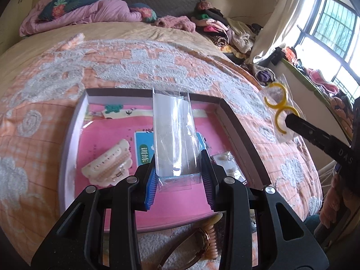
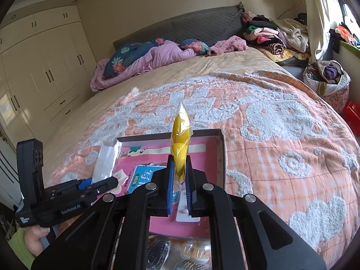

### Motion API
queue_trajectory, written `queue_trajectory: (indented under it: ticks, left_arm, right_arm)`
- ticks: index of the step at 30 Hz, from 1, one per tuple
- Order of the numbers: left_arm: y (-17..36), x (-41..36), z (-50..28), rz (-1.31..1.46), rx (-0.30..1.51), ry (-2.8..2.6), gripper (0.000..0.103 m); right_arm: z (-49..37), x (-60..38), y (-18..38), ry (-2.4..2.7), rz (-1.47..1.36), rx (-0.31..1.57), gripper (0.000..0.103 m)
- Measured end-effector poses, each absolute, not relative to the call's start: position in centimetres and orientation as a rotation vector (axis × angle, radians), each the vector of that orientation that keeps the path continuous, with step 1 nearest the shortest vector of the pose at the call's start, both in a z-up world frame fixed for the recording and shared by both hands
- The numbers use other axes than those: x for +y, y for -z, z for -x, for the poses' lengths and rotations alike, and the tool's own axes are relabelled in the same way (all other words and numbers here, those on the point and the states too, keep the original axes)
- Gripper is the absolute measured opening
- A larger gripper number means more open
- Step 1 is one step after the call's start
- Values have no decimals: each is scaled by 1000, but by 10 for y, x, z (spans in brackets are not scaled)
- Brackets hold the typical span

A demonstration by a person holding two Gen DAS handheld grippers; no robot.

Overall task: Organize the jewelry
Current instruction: 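Lower the clear bag into the box with left tool while right tool drops the yellow ties there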

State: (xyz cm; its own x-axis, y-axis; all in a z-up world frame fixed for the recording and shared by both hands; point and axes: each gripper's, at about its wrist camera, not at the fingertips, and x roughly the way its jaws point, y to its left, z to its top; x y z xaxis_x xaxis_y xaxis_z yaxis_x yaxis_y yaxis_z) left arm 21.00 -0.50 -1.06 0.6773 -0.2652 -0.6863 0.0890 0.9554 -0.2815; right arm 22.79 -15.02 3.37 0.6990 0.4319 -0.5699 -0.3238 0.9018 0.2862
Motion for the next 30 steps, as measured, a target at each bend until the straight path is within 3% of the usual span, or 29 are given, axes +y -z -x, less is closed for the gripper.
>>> queue_trajectory:
  ticks: [24, 30]
  left_arm:
    - [49, -22, -223, 177, 897, 239, 27]
    - [44, -20, -220, 176, 882, 236, 35]
  right_arm:
    - [-249, -150, 31, -334, -94, 791, 9]
    - [-250, -149, 36, -331, -101, 816, 11]
